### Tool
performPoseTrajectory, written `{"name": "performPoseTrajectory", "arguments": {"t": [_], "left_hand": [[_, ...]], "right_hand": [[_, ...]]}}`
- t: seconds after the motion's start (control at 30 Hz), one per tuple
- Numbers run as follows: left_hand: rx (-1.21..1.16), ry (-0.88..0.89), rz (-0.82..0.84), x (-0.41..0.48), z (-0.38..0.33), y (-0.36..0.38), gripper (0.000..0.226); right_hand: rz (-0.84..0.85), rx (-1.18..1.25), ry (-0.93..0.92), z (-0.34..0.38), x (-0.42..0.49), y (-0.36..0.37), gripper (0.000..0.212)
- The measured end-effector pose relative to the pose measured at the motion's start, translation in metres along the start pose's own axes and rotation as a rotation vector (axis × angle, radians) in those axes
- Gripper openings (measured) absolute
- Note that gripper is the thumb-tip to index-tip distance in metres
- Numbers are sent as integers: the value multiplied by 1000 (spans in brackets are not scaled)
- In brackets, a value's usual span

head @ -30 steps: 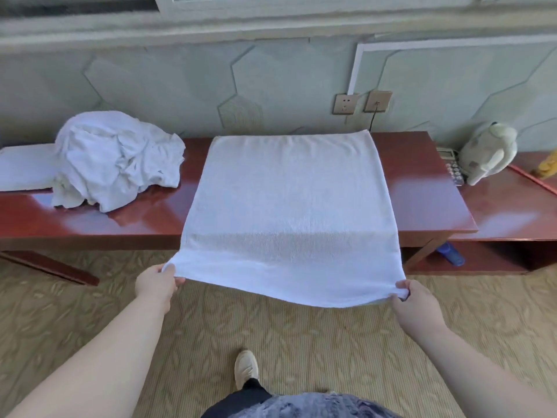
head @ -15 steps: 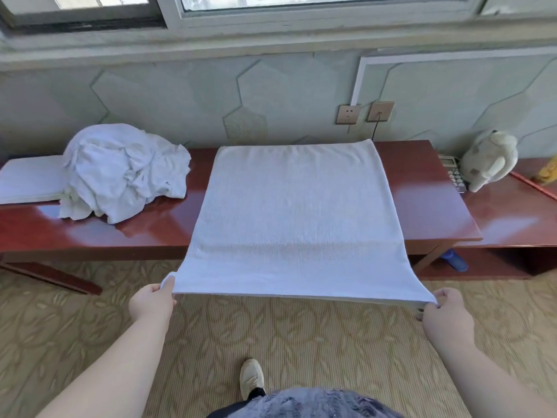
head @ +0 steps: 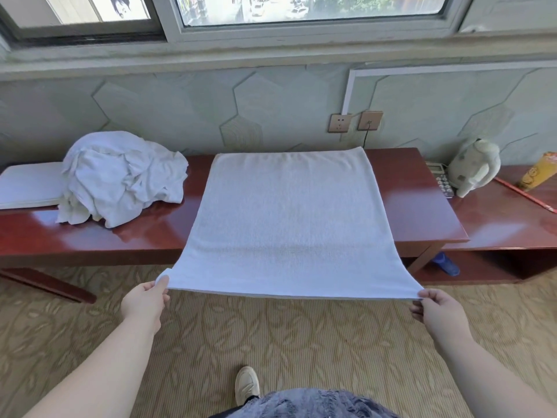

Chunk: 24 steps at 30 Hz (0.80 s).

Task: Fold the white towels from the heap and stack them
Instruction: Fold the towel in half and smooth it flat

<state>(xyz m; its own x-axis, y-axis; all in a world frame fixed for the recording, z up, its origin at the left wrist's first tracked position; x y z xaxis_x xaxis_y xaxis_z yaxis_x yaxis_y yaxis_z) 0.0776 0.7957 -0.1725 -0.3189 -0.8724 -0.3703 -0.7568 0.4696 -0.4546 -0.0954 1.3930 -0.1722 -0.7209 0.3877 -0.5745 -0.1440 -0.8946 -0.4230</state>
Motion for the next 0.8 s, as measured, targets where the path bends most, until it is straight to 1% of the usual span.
{"name": "performPoseTrajectory", "arguments": {"t": [0.1,0.3,0.4,0.57,0.67,0.8], "left_hand": [[-70,9,16,3,0,-1,15],[-127,41,-22,5,0,-2,15],[-91,64,-31,1,0,-3,12],[-16,146,2,-10,2,-6,15],[-31,111,20,-18,4,-8,9],[-87,102,-4,-26,-6,-11,12]], "right_hand": [[-38,8,-1,1,-2,-5,22],[-80,57,-26,2,-10,-14,22],[-83,48,-39,3,-11,-19,24],[-93,53,-59,1,-12,-29,25],[-97,114,-56,3,-10,-33,26],[-96,160,-91,26,-12,-40,27]]}}
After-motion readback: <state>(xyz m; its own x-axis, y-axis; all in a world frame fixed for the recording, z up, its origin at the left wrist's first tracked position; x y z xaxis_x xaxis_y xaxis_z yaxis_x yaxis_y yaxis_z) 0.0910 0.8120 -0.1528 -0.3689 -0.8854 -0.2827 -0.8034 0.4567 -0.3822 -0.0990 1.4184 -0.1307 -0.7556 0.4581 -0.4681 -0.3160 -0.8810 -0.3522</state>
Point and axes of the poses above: each hand's wrist, its own x-axis towards the middle knuckle, its own y-axis out of the palm, z = x × y, the point moved 5 cm from there along x, towards the middle knuckle, and after that the axes turned 7 degrees about y, right-handed, at the moved point
